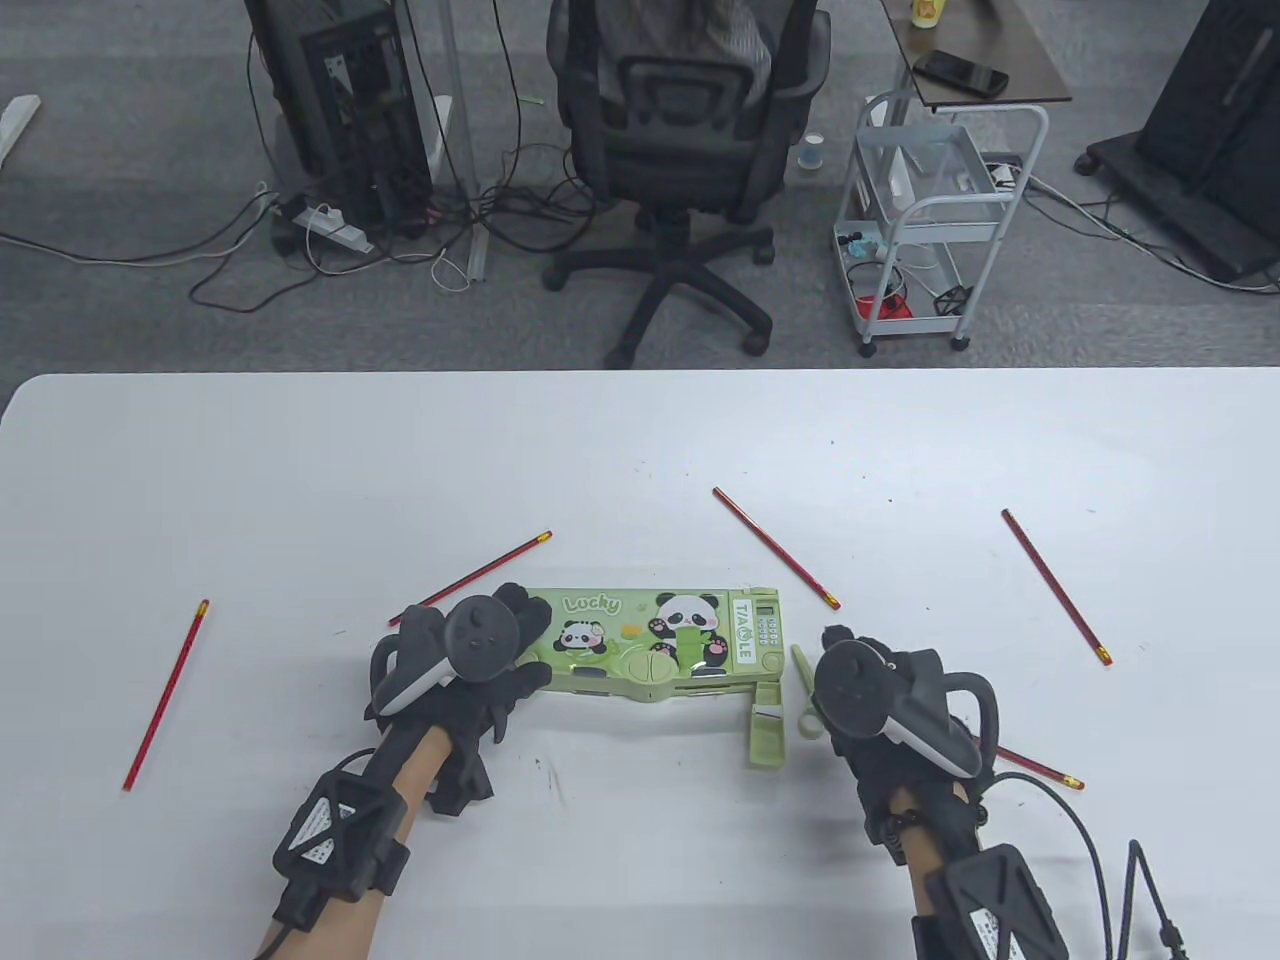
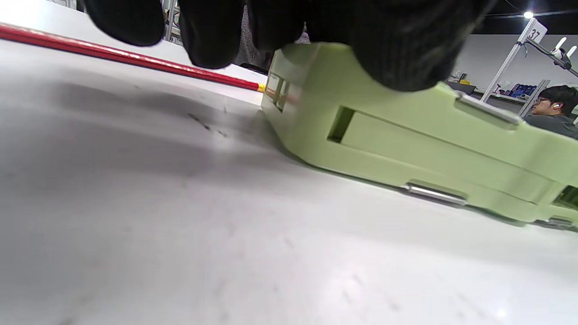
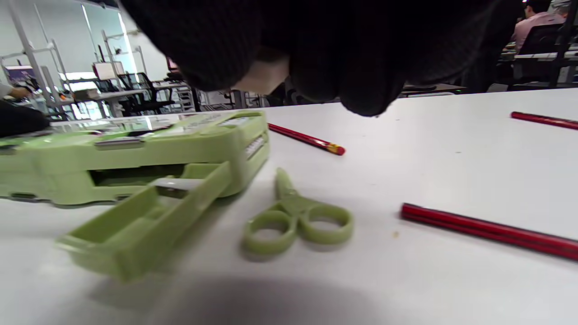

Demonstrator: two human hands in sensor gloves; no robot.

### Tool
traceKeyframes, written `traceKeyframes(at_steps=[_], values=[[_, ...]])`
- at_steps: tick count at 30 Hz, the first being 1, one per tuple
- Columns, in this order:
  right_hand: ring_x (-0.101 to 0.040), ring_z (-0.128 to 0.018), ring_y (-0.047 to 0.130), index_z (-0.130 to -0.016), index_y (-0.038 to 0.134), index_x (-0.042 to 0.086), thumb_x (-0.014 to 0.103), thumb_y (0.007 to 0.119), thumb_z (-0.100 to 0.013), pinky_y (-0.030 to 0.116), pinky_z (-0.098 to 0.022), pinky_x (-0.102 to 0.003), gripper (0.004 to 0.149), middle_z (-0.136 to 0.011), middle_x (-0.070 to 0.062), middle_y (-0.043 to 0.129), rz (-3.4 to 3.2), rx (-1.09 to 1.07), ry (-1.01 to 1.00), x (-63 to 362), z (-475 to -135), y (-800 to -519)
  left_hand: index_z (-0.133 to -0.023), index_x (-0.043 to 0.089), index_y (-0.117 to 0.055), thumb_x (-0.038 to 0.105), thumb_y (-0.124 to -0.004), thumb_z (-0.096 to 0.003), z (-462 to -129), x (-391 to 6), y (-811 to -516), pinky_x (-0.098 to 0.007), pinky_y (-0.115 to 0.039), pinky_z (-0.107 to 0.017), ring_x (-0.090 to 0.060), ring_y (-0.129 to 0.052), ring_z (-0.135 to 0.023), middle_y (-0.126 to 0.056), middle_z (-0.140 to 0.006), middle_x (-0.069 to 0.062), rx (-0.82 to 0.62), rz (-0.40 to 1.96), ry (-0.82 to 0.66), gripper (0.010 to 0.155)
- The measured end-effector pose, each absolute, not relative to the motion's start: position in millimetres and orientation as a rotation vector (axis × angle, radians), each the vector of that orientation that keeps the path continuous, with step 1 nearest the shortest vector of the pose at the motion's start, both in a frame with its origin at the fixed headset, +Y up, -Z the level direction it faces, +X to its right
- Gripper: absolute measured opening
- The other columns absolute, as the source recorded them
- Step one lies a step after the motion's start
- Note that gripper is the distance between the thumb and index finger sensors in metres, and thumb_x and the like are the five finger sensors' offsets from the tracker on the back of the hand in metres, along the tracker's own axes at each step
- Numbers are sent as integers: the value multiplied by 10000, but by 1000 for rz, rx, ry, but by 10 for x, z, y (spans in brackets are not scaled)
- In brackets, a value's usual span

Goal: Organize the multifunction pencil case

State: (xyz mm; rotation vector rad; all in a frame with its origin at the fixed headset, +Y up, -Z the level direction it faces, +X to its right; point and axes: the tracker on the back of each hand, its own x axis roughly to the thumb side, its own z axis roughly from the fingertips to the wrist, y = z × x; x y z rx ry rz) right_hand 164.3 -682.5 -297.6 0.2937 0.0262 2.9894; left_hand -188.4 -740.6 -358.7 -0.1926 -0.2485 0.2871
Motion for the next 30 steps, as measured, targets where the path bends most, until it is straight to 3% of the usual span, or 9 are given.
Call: traceKeyframes(at_steps=[4,11,21,30], values=[[-456,-790,869,-1050,610,20,313,804,-508,773,-621,-581,645,-944,-247,760,2948,387,-42,1483,-2904,-6890,-1054,298,-568,446,-796,-430,-3590,-1885,-7406,-696,-595,-693,-414,-676,-1064,-522,-1194,-75,-195,293,-249,680],[-450,-774,880,-1038,644,19,352,809,-505,779,-615,-580,650,-929,-232,780,3029,546,52,1225,-2788,-6932,-1056,295,-563,445,-790,-431,-3583,-1877,-7410,-695,-597,-691,-418,-679,-1061,-520,-1194,-79,-189,292,-249,681],[-439,-761,883,-1025,678,53,391,803,-497,779,-609,-573,639,-918,-221,785,3190,591,182,1130,-2787,-7144,-1058,295,-560,445,-786,-432,-3574,-1870,-7405,-697,-595,-691,-420,-676,-1063,-519,-1196,-80,-190,276,-245,682],[-420,-735,910,-998,708,98,403,799,-478,798,-593,-560,609,-891,-195,822,3262,590,86,1066,-2779,-7195,-1057,299,-557,448,-784,-432,-3567,-1872,-7407,-697,-595,-691,-419,-675,-1062,-516,-1196,-78,-188,277,-244,682]])
